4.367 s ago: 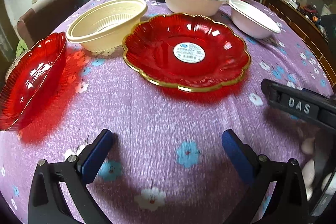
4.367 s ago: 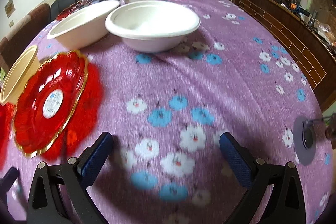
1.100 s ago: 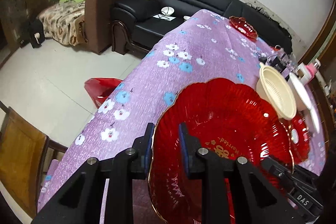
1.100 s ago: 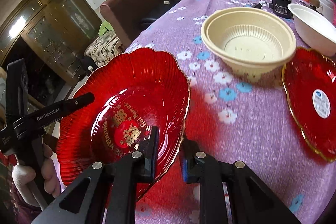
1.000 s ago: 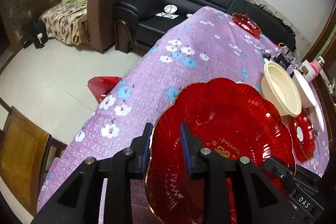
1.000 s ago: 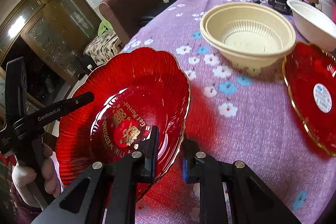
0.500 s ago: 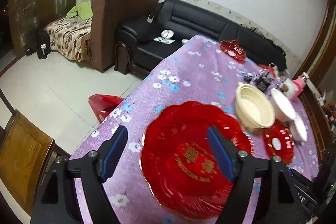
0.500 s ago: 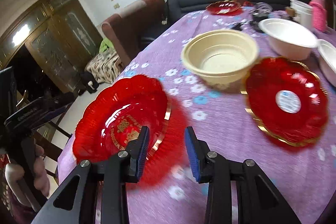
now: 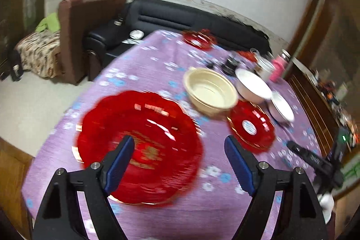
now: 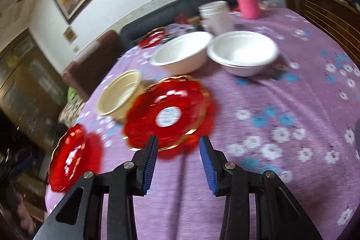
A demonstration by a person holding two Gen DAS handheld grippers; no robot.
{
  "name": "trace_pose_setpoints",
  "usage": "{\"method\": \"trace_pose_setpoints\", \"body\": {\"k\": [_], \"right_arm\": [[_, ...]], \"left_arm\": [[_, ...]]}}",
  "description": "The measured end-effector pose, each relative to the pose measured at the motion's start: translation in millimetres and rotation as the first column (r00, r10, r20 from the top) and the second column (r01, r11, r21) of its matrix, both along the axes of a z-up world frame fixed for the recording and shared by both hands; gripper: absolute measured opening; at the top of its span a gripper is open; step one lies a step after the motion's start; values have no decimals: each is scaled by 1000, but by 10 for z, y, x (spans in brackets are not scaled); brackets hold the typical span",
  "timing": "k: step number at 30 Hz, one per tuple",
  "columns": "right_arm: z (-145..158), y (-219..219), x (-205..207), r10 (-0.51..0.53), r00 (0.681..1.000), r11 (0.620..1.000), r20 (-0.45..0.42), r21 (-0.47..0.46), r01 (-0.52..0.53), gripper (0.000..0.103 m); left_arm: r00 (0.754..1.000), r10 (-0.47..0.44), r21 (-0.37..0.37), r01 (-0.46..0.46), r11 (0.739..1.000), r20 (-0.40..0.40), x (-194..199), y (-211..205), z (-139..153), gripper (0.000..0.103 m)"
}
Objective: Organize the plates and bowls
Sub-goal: 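Move both grippers to the gold-rimmed red plate with white label, then close both grippers on the rim of the gold-rimmed red plate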
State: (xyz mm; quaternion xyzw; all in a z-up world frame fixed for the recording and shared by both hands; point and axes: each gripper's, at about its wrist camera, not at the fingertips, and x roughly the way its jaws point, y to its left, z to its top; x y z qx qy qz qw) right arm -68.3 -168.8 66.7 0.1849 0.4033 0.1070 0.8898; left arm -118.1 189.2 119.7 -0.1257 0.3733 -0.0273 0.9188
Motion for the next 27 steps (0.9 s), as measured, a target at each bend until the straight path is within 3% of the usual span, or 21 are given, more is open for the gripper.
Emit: {"method": "trace_pose_setpoints", "body": {"k": [5,9,11,12,13,21,27], "right_arm": [[-228,-114,387,-60,994,998,-88,3,61,41],[-445,-58,745,-75,985,997,-155,23,79,41],[-453,13,850,-60,986,998,-156,24,64,30],[-453,13,850,-60,986,998,-156,24,64,13],[-454,33,875,-39,985,998,-170,31,45,11],[-432,-216,452,39,972,998,-233,52,-28,10],[-457,-512,-2,84,957,996,-278,56,-71,11]], "left_arm": [[994,-87,-27,85,996,-60,83,-421,-135,82],[990,-120,-7,119,993,-76,70,-660,-183,82],[988,-128,2,128,992,-83,77,-763,-198,82],[987,-133,6,134,991,-88,88,-816,-210,82],[986,-138,7,139,990,-92,93,-846,-217,82],[967,-199,-19,198,980,-156,324,-1123,-407,82],[938,-247,-72,236,969,-243,605,-1429,-770,81]]}}
